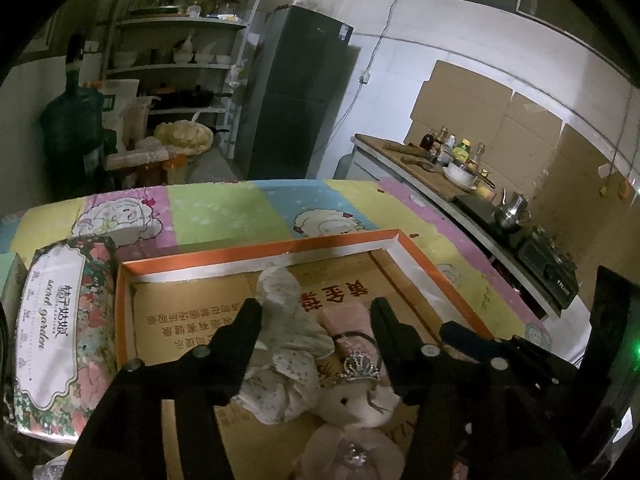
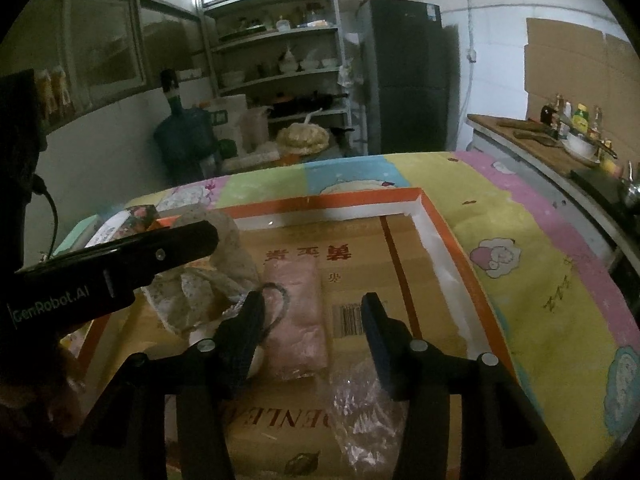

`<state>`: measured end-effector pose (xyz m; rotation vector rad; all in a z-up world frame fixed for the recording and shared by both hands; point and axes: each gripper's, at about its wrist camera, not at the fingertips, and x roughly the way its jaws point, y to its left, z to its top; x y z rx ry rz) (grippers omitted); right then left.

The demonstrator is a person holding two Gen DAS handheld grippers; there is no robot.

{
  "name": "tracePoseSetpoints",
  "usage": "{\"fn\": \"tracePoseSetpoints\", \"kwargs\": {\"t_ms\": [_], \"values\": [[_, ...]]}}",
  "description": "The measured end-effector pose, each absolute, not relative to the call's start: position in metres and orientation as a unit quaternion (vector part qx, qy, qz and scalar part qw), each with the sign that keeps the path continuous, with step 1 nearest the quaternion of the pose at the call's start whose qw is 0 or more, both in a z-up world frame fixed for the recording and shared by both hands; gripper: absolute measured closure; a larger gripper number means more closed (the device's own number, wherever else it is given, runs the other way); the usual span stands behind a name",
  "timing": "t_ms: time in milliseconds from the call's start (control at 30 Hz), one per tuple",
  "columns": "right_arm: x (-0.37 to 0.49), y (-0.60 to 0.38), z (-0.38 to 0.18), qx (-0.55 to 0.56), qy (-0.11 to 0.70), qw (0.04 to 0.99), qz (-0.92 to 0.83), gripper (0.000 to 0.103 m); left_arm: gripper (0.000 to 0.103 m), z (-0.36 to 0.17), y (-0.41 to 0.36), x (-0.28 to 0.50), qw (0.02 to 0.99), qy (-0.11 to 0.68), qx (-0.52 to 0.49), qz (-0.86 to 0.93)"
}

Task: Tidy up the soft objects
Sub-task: 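Open the left tool to drop the white cloth while the right tool releases the pink towel, then move both tools back toward the remaining pile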

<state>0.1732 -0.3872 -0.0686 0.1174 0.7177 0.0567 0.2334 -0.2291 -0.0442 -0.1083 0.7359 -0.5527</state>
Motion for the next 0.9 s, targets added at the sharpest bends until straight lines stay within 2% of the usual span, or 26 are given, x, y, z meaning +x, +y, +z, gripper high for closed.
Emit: {"fn": "tracePoseSetpoints", "kwargs": {"t_ms": [67,267,467,700,900], "values": [[0.170,-0.388,-0.067,0.060,0.348,0.935,0.028,0.051,0.035,-0.042,-0.229,0.231,0.896,0.352,-0.053,-0.267],[0.160,-0.390,-0.060,0.065,0.339,0.938,0.024,0.047,0.024,-0.032,-0.227,0.222,0.903,0.333,-0.055,-0.266],[0.148,-0.393,-0.053,0.076,0.327,0.942,0.022,0.046,0.022,-0.026,-0.228,0.211,0.906,0.313,-0.050,-0.281],[0.126,-0.390,-0.043,0.078,0.302,0.950,0.014,0.046,0.017,-0.016,-0.217,0.194,0.910,0.265,-0.094,-0.304],[0.104,-0.382,-0.033,0.078,0.275,0.958,0.000,0.046,0.017,-0.004,-0.226,0.169,0.940,0.231,0.021,-0.250]]}}
